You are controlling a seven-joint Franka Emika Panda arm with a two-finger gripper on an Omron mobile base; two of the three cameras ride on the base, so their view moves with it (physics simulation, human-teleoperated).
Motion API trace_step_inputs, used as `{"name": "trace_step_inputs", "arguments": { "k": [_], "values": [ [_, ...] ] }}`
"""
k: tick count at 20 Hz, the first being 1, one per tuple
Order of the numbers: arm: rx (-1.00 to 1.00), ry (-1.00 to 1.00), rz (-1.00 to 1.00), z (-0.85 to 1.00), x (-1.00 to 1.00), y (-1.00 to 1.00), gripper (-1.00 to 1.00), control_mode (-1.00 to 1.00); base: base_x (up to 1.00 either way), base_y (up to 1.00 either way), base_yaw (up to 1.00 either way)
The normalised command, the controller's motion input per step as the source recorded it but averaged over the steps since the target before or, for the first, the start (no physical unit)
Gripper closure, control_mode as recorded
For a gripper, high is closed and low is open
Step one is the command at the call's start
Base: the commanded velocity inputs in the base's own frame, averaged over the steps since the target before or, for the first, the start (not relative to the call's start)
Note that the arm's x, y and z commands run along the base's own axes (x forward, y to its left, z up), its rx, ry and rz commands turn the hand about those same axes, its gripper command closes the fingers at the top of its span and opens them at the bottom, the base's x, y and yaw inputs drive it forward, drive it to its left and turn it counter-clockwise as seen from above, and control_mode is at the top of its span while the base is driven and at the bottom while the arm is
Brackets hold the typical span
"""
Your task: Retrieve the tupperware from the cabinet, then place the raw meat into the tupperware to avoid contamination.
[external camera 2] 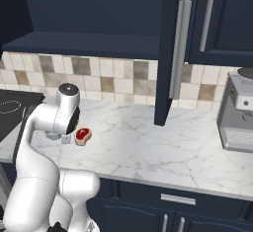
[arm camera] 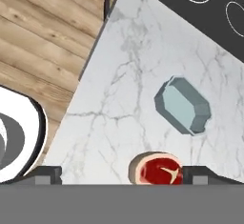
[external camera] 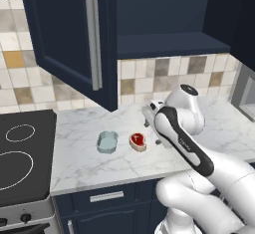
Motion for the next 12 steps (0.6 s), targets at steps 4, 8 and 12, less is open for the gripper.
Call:
{"name": "trace_step_inputs", "arguments": {
  "k": [4,8,12],
  "values": [
    [-0.25,0.03,0.24,0.0,0.02,-0.06,-1.0,-1.0,0.0,0.0,0.0],
    [-0.22,-0.04,0.29,0.0,-0.04,0.0,-1.0,-1.0,0.0,0.0,0.0],
    [-0.18,-0.12,0.37,-0.04,-0.12,-0.05,-1.0,-1.0,0.0,0.0,0.0]
  ]
}}
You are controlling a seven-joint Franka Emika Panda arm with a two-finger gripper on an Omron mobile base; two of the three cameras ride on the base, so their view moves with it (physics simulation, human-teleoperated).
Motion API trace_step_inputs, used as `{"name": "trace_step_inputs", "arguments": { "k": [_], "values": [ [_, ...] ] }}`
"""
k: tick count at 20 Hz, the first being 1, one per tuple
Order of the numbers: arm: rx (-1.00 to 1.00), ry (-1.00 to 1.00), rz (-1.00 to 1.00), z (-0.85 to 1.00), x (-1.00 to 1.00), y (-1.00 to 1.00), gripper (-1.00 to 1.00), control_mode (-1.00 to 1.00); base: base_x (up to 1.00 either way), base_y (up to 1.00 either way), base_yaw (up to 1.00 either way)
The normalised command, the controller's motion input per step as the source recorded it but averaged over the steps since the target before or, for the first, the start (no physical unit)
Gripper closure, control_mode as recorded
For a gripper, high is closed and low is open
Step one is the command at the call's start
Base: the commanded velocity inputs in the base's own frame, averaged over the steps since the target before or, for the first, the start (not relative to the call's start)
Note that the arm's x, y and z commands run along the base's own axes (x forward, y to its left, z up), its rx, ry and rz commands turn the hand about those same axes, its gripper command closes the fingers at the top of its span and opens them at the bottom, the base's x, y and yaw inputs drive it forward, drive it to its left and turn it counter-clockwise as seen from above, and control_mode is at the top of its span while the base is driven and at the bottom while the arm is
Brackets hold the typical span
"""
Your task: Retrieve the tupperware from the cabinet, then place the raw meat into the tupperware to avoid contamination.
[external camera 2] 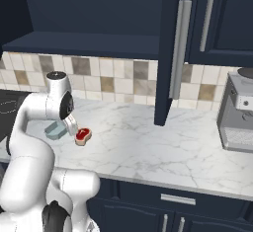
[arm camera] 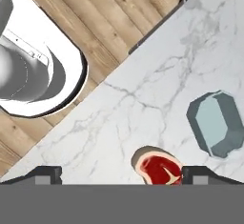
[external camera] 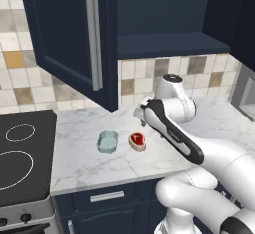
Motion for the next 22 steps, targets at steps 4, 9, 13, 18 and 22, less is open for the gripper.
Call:
{"name": "trace_step_inputs", "arguments": {
  "k": [4,9,13,18,22],
  "values": [
    [-0.11,-0.16,0.41,-0.21,0.0,-0.06,-1.0,-1.0,0.0,0.0,0.0],
    [-0.03,-0.22,0.43,-0.34,0.0,-0.09,-1.0,-1.0,0.0,0.0,0.0],
    [0.0,-0.17,0.44,-0.32,0.0,-0.12,-1.0,-1.0,0.0,0.0,0.0],
    [0.0,-0.09,0.44,-0.21,0.0,-0.05,-1.0,-1.0,0.0,0.0,0.0],
    [-0.07,-0.01,0.3,-0.06,0.0,0.01,-1.0,-1.0,0.0,0.0,0.0]
  ]
}}
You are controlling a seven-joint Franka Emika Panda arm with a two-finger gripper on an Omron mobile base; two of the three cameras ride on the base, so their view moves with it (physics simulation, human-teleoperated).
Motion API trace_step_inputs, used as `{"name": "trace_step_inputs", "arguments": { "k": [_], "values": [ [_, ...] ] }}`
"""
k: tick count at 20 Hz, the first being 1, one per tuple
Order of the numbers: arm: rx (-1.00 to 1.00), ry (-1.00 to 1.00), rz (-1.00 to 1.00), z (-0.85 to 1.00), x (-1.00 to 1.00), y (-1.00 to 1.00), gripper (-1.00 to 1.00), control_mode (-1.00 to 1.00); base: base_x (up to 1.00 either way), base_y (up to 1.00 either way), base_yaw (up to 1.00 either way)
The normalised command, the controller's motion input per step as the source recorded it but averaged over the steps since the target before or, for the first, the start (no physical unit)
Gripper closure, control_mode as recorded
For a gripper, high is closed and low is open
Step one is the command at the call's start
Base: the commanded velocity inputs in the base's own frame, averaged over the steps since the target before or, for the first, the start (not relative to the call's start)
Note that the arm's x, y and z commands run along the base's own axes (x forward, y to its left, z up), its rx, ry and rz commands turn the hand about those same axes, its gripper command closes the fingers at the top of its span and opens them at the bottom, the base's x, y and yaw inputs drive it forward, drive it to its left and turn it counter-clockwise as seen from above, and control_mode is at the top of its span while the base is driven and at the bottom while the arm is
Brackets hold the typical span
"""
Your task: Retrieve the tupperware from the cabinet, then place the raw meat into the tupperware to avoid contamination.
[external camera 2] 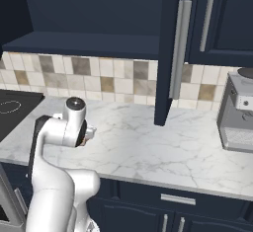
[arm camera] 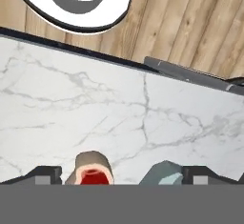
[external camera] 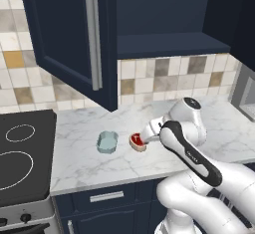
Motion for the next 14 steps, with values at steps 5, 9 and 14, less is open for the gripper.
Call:
{"name": "trace_step_inputs", "arguments": {
  "k": [5,9,14],
  "values": [
    [-0.14,0.09,0.1,0.0,0.09,0.16,-1.0,-1.0,0.0,0.0,0.0],
    [-0.2,0.12,0.01,0.0,0.17,0.24,-1.0,-1.0,0.0,0.0,0.0],
    [-0.22,0.09,0.0,0.0,0.15,0.2,-1.0,-1.0,0.0,0.0,0.0]
  ]
}}
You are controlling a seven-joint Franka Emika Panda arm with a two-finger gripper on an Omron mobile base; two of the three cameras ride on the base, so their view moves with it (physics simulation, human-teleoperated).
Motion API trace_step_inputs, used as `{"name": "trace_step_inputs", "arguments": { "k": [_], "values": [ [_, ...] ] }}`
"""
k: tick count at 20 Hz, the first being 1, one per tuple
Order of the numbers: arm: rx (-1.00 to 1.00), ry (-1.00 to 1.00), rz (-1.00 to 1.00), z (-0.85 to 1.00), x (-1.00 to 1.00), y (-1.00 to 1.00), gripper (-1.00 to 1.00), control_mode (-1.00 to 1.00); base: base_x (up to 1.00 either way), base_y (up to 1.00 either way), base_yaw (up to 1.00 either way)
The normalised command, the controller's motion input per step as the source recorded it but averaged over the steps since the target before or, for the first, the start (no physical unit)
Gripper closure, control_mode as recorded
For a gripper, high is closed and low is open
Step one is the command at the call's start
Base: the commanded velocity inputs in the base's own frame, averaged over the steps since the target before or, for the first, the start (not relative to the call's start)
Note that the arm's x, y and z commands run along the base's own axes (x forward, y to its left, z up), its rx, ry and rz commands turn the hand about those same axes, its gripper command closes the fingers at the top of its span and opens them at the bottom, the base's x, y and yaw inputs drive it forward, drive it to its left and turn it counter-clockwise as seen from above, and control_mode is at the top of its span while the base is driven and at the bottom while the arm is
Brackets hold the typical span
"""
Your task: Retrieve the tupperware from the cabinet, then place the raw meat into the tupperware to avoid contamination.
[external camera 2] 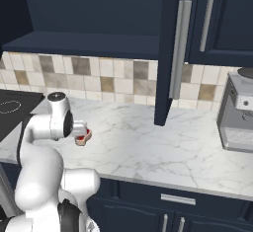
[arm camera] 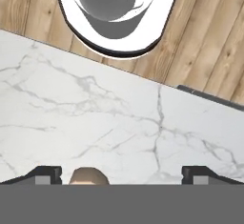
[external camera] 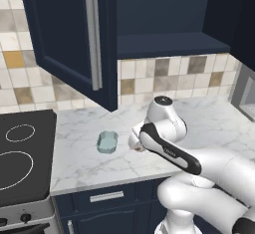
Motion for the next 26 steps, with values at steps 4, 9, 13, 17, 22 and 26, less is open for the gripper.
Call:
{"name": "trace_step_inputs", "arguments": {
  "k": [4,9,13,17,22,26],
  "values": [
    [-0.14,0.02,0.0,-0.03,0.14,0.07,-1.0,-1.0,0.0,0.0,0.0],
    [-0.03,-0.02,0.0,-0.05,0.11,0.0,-1.0,-1.0,0.0,0.0,0.0],
    [0.0,0.0,0.0,-0.01,0.0,-0.02,-1.0,-1.0,0.0,0.0,0.0],
    [0.0,0.0,0.0,-0.1,0.06,-0.03,-1.0,-1.0,0.0,0.0,0.0],
    [0.0,0.0,0.0,-0.23,0.17,0.0,-1.0,-1.0,0.0,0.0,0.0],
    [0.0,-0.02,0.0,-0.32,0.21,-0.06,-1.0,-1.0,0.0,0.0,0.0]
  ]
}}
